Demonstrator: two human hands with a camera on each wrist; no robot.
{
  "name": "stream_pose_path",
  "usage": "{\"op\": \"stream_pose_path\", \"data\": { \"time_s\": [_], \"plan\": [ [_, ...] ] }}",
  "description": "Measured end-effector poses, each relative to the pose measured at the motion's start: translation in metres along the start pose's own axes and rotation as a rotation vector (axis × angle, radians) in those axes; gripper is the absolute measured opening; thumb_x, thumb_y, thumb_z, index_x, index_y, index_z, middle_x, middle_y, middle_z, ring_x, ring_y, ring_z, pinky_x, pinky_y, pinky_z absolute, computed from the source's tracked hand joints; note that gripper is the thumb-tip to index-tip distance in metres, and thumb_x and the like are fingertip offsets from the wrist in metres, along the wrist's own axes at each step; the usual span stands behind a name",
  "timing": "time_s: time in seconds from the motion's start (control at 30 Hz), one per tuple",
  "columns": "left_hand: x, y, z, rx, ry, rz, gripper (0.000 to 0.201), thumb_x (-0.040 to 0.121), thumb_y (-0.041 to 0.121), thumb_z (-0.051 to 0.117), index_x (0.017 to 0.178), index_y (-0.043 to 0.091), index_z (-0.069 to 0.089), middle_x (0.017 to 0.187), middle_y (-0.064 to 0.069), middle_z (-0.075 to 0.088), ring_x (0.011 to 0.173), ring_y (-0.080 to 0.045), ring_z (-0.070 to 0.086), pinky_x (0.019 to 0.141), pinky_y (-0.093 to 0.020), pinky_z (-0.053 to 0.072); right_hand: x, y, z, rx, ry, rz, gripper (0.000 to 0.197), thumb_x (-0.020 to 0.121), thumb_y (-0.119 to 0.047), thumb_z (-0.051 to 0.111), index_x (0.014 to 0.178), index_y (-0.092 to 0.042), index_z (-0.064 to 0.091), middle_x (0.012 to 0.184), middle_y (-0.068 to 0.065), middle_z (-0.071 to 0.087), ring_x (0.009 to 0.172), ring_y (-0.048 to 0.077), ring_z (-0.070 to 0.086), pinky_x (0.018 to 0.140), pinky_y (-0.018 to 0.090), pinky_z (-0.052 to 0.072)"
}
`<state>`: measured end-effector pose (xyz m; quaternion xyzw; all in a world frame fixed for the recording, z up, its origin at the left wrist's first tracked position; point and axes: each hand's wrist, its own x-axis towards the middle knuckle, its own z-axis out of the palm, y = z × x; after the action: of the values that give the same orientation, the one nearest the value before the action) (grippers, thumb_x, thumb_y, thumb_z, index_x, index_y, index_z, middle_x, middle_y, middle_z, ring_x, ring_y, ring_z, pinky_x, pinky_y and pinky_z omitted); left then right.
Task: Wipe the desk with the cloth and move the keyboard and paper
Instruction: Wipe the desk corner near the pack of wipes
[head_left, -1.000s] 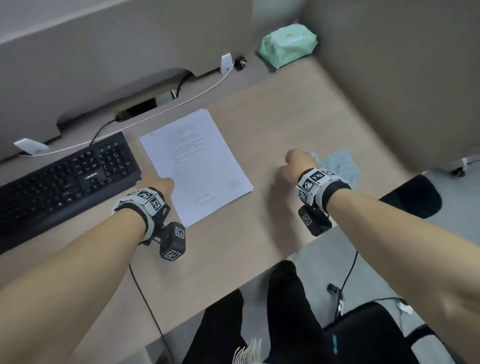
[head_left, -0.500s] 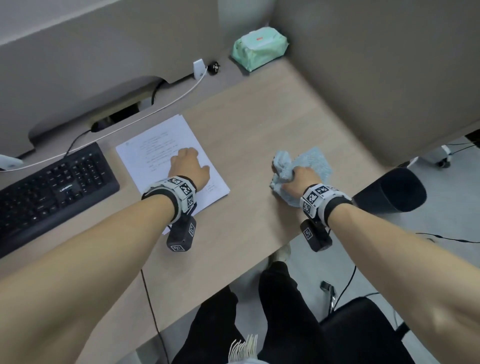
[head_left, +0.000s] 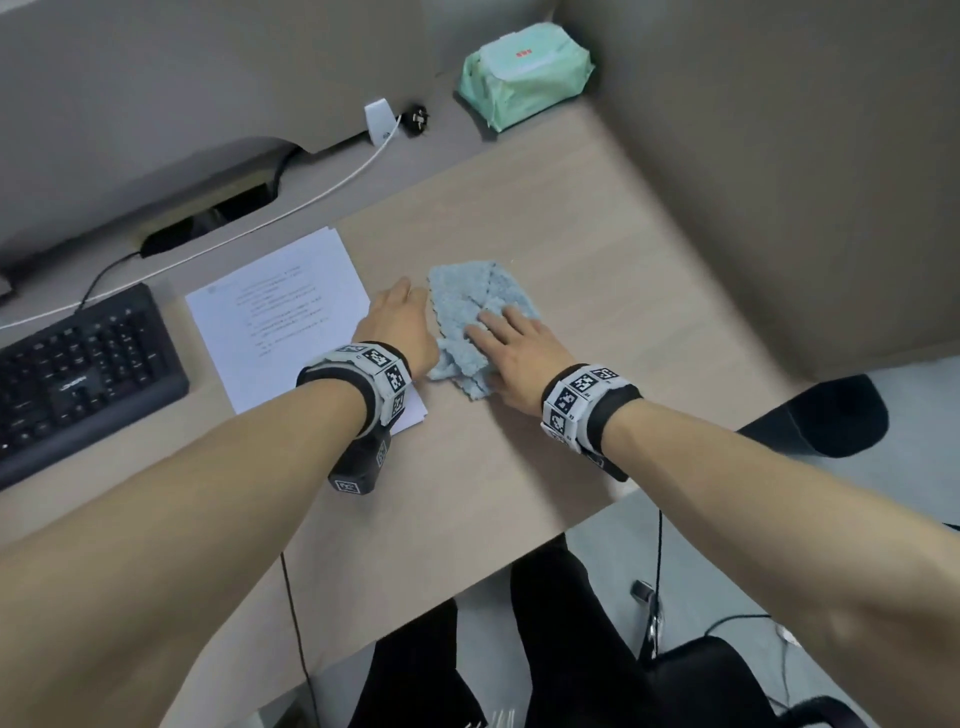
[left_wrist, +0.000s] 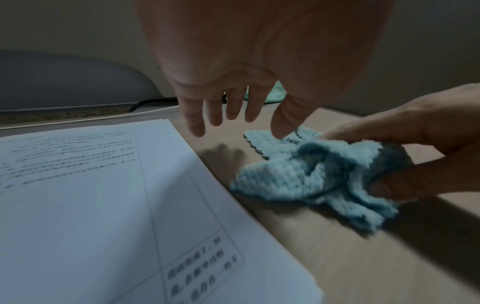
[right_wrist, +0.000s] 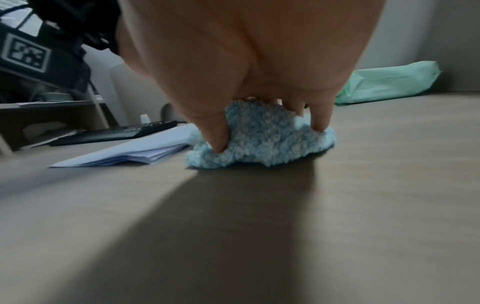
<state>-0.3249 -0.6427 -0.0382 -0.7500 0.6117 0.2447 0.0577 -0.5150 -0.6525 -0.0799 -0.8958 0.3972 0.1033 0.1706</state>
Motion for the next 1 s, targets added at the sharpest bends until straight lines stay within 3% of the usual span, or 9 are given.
{"op": "stream_pose_path", "data": {
  "time_s": [0.13,0.27,0.37,0.5,0.57,0.7,0.83,0.9,1.0],
  "plan": [
    [0.021,0.001,0.001,0.017,-0.011,-0.027,0.063,0.087,0.013,0.053,0.146,0.012,0.032,0.162,-0.007,0.015,0.146,-0.029,0.018,0.114,-0.043,0.031,0.028,0.055,-0.015,0.030,0.070,0.201,0.061,0.091,-0.039,0.050,0.142,-0.010,0.037,0.161,0.012,0.018,0.147,0.038,0.018,0.117,0.051,0.023],
    [0.039,-0.002,0.004,0.017,0.005,-0.052,0.059,0.087,0.013,0.053,0.143,0.010,0.034,0.159,-0.008,0.020,0.144,-0.029,0.021,0.112,-0.044,0.034,0.051,0.115,-0.036,0.120,0.117,0.435,0.063,0.085,-0.035,0.056,0.134,0.002,0.042,0.157,0.023,0.021,0.145,0.040,0.020,0.118,0.049,0.022],
    [0.054,-0.001,0.003,-0.009,0.017,-0.094,0.062,0.087,0.011,0.051,0.145,0.011,0.031,0.161,-0.008,0.015,0.146,-0.028,0.016,0.114,-0.043,0.030,0.067,0.099,-0.042,0.148,0.111,0.318,0.067,0.079,-0.034,0.056,0.135,-0.001,0.040,0.153,0.021,0.030,0.143,0.039,0.024,0.115,0.052,0.026],
    [0.079,0.001,0.002,-0.023,0.036,-0.117,0.061,0.081,0.014,0.055,0.139,0.007,0.038,0.153,-0.019,0.027,0.139,-0.037,0.026,0.114,-0.043,0.029,0.057,0.041,-0.025,0.103,-0.078,-0.078,0.084,0.080,-0.032,0.058,0.152,-0.010,0.022,0.162,0.012,0.017,0.150,0.033,0.012,0.121,0.050,0.013],
    [0.091,0.005,0.003,-0.004,0.044,-0.124,0.059,0.078,0.018,0.056,0.134,0.006,0.041,0.148,-0.021,0.033,0.135,-0.041,0.030,0.113,-0.046,0.029,0.051,0.054,-0.026,0.059,-0.064,-0.140,0.080,0.081,-0.029,0.057,0.153,-0.012,0.024,0.163,0.009,0.016,0.150,0.030,0.011,0.122,0.045,0.011],
    [0.113,0.016,-0.003,0.015,0.057,-0.160,0.062,0.081,0.026,0.055,0.138,0.011,0.036,0.153,-0.016,0.027,0.139,-0.038,0.025,0.111,-0.048,0.031,0.064,0.144,-0.054,0.095,0.033,0.178,0.077,0.083,-0.032,0.055,0.152,-0.010,0.027,0.162,0.011,0.020,0.149,0.031,0.015,0.122,0.041,0.015],
    [0.123,0.026,-0.003,0.006,0.009,-0.227,0.073,0.086,0.043,0.055,0.147,0.016,0.025,0.161,-0.009,0.012,0.147,-0.034,0.010,0.114,-0.050,0.027,0.094,0.207,-0.083,0.137,0.065,0.456,0.076,0.077,-0.050,0.053,0.143,-0.016,0.037,0.153,0.012,0.029,0.139,0.038,0.027,0.110,0.051,0.034],
    [0.123,0.031,-0.002,0.030,-0.023,-0.247,0.080,0.085,0.050,0.054,0.150,0.017,0.019,0.163,-0.008,0.007,0.148,-0.033,0.006,0.114,-0.053,0.025,0.116,0.203,-0.090,0.095,0.016,0.450,0.075,0.078,-0.052,0.057,0.143,-0.022,0.035,0.156,0.008,0.024,0.143,0.038,0.021,0.111,0.053,0.031],
    [0.124,0.033,0.000,0.071,-0.046,-0.249,0.087,0.084,0.053,0.054,0.152,0.017,0.014,0.163,-0.007,0.001,0.148,-0.034,0.001,0.114,-0.054,0.024,0.137,0.154,-0.085,0.041,-0.012,0.242,0.074,0.078,-0.052,0.052,0.144,-0.020,0.038,0.160,0.005,0.021,0.148,0.035,0.013,0.117,0.053,0.020]
  ]
}}
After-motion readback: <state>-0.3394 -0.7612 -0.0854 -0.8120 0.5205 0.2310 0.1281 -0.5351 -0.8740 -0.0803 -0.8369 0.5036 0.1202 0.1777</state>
